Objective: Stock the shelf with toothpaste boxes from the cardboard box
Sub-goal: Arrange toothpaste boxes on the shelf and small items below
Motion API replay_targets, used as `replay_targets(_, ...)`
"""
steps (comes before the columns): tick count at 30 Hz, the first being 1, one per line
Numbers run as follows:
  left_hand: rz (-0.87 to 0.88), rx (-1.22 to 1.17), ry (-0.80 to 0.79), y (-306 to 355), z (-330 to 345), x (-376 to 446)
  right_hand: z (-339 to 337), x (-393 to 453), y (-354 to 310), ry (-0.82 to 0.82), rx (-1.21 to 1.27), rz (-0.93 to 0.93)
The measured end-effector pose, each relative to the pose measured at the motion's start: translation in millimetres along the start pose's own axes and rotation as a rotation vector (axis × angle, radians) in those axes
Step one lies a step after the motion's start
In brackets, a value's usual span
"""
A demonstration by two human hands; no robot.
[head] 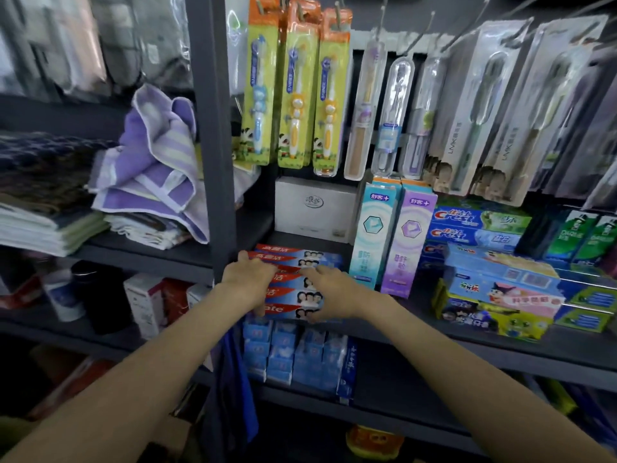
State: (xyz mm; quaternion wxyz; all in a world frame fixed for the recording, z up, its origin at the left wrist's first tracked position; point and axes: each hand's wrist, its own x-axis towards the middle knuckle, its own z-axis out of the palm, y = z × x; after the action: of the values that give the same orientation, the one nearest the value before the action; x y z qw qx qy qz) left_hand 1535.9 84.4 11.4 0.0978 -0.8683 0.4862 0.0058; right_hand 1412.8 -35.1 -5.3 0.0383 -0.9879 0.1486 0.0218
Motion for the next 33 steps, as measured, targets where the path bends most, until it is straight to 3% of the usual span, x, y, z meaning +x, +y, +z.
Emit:
replay_targets(3,-0.019,-0.081,0.206,-3,-7,1,-21,13,7,0.071,0.033,0.052)
replay_targets(5,-0.007,-0.031,0.578,0,-9,2,-40,25,12,0.097,0.077,0.083)
replay_targets(7,0.025,-0.060,0.836,2,-4,3,-55,39,14,0.100,0.050,0.100)
replay_targets(9,0.069,-0.126,0.899,6,8,3,-62,53,17,0.056,0.029,0.137)
replay_targets(11,0.107,-0.160,0.837,8,25,4,-62,66,19,-0.007,0.005,0.176)
replay_targets(17,-0.067,-0.433,0.339,9,51,18,-52,92,18,-0.159,0.042,0.226)
replay_targets(20,-0.073,-0.520,0.264,10,51,27,-47,92,16,-0.192,-0.042,0.236)
replay_targets(22,-0.071,-0.534,0.241,14,51,31,-44,80,7,-0.087,-0.140,0.209)
replay_targets(25,-0.084,-0.572,0.243,19,52,36,-15,59,-14,0.375,-0.360,0.038)
replay_targets(26,-0.089,-0.581,0.245,20,52,37,-2,52,-20,0.482,-0.322,-0.012)
replay_targets(27,-0.094,-0.585,0.248,21,52,39,9,46,-24,0.449,-0.221,-0.035)
replay_targets(30,-0.114,-0.575,0.255,22,54,44,29,41,-17,0.131,-0.083,0.065)
replay_targets(33,-0.088,-0.582,0.253,20,57,61,30,59,-5,0.101,-0.056,0.178)
